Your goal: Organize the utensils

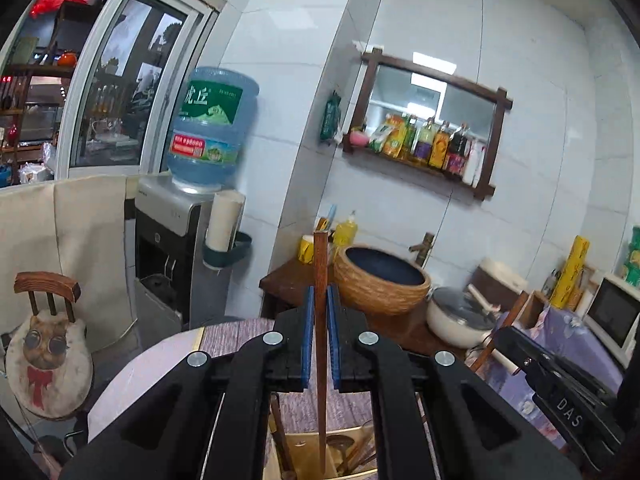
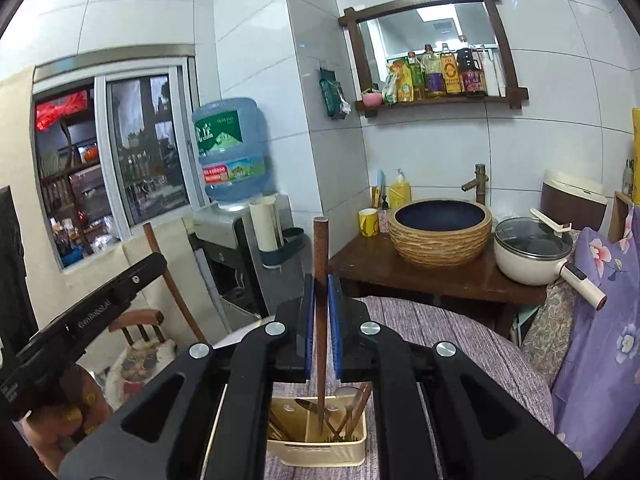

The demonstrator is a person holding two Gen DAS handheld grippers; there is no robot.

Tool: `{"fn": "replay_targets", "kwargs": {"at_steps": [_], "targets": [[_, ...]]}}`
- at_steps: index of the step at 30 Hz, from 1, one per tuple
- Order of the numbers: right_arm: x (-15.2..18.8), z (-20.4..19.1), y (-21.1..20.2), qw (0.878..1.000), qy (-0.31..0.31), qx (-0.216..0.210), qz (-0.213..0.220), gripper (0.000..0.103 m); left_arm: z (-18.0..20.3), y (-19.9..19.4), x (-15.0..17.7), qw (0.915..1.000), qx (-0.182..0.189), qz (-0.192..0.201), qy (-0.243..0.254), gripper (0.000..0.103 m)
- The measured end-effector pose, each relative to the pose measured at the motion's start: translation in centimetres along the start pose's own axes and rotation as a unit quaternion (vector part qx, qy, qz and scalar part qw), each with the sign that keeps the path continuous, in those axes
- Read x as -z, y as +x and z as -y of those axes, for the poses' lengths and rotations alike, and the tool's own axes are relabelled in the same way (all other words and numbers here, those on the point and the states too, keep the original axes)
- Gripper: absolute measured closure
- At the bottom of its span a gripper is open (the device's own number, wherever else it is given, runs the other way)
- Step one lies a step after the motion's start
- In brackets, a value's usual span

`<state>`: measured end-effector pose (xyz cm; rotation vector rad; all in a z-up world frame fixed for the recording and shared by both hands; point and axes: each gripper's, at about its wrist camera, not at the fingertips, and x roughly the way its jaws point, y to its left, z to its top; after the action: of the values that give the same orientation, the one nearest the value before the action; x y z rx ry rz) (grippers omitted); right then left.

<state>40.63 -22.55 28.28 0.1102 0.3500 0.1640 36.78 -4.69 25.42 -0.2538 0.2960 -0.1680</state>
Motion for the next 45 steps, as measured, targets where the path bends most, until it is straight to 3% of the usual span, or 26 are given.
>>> {"fn": "replay_targets", "kwargs": {"at_steps": [10,16,24,26,27,28,29,31,33,35,39,41,45], "targets": [[6.3,1.0,5.2,0.998,0.003,0.005,-0.062,0.095,-0.8,4.8,7.5,0.9971,-0.018,-0.069,0.025,0.095],[8.2,1.5,6.3,0.996,0.008,0.005,-0.083,0.095,-1.0,5.7,9.6,0.9945,-0.018,-0.094,0.042,0.095],[8.8,1.8,6.0,0.997,0.005,-0.001,-0.073,0.095,-0.2,5.2,10.3,0.9929,-0.020,-0.090,0.075,0.095],[8.8,1.7,5.7,0.998,0.004,-0.006,-0.068,0.089,-0.2,4.8,10.4,0.9929,-0.020,-0.086,0.079,0.095],[8.9,1.7,5.5,0.998,0.002,-0.008,-0.066,0.075,-0.2,4.5,10.3,0.9931,-0.020,-0.083,0.081,0.095],[8.9,1.6,5.1,0.998,-0.003,-0.008,-0.060,0.054,-0.2,4.1,10.3,0.9932,-0.019,-0.079,0.083,0.095],[8.9,1.5,4.7,0.999,-0.008,-0.007,-0.051,0.047,-0.3,3.8,10.3,0.9934,-0.018,-0.076,0.083,0.093],[8.8,1.3,3.3,0.999,-0.024,0.000,-0.026,0.045,-0.6,2.8,10.2,0.9942,-0.014,-0.070,0.080,0.081],[8.7,1.3,2.3,0.999,-0.032,0.006,-0.018,0.041,-1.2,1.4,10.1,0.9953,-0.012,-0.062,0.073,0.058],[8.7,1.4,1.0,0.999,-0.038,0.014,-0.004,0.038,-1.9,-0.1,10.1,0.9964,-0.010,-0.051,0.067,0.049],[9.8,2.3,-2.4,0.999,-0.033,0.033,0.025,0.019,-3.7,-3.8,10.7,0.9979,-0.013,-0.020,0.060,0.013],[10.7,2.6,-4.0,0.999,-0.029,0.034,0.032,0.014,-4.8,-6.0,11.5,0.9983,-0.014,0.001,0.056,0.006],[13.8,2.7,-7.2,0.999,-0.019,0.027,0.038,0.009,-6.2,-9.1,13.6,0.9977,-0.019,0.010,0.064,0.006]]}}
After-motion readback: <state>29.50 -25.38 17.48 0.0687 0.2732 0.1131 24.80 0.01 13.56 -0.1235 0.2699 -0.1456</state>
